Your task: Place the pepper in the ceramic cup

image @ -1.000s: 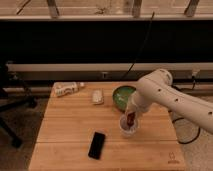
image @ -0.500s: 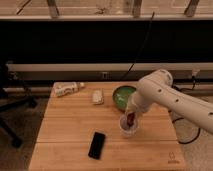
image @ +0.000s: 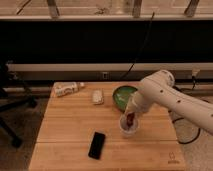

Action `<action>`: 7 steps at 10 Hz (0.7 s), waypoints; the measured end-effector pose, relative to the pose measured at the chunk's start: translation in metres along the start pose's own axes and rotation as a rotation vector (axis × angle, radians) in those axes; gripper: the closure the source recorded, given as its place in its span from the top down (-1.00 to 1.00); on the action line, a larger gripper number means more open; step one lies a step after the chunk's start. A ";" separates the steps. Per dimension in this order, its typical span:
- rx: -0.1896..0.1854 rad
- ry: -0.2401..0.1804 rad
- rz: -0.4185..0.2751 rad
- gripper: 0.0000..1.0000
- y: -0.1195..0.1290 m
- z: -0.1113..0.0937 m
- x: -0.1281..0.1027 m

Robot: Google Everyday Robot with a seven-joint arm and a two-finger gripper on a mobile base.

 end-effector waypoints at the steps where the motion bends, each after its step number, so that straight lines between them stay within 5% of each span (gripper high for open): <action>1: 0.003 0.001 0.000 0.53 0.000 0.000 0.000; 7: 0.020 0.015 0.004 0.60 0.000 -0.004 0.001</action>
